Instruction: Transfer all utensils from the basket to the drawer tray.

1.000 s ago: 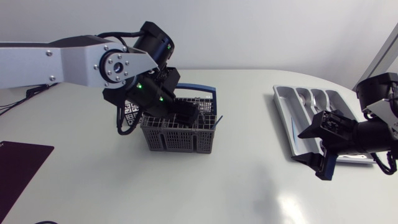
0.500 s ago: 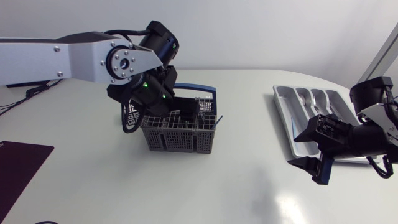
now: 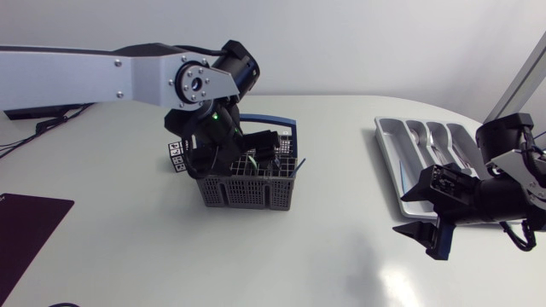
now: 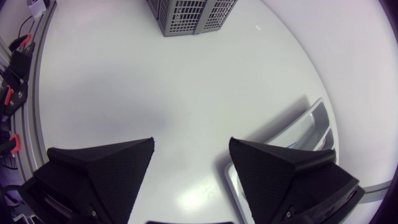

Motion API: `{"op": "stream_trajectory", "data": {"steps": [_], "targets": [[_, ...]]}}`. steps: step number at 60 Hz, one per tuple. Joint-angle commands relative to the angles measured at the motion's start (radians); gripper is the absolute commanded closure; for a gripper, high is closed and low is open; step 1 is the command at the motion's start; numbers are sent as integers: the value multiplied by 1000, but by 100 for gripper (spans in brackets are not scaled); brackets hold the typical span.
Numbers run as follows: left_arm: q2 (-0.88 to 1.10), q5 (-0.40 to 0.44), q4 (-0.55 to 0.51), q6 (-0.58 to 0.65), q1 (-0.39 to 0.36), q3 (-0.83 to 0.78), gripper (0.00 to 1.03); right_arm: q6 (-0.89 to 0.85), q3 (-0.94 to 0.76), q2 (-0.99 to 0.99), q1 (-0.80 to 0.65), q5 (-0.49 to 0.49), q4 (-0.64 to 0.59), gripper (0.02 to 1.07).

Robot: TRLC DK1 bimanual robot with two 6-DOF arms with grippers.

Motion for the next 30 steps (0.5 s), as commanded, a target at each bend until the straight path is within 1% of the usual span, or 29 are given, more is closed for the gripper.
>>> {"op": "stream_trajectory", "data": {"steps": [1,6,11,13,16,25,27,30], "targets": [[49,3,-50,-69,2,80,13,21,-23,-13,8,5,2,20],[62,3,-68,-96,4,107,20,21,-28,-16,8,5,2,20],[64,1,-68,-118,-1,110,31,20,-32,-18,8,5,2,20],[64,1,-66,-122,-2,111,32,20,-35,-18,8,5,4,20],[67,0,-66,-131,-7,116,37,18,-37,-16,8,5,4,20],[78,0,-66,-148,-11,136,40,20,-40,-16,8,5,5,20],[81,0,-66,-156,-11,139,44,20,-40,-16,8,3,5,20],[84,0,-65,-158,-11,142,44,20,-42,-18,9,5,7,20]]}}
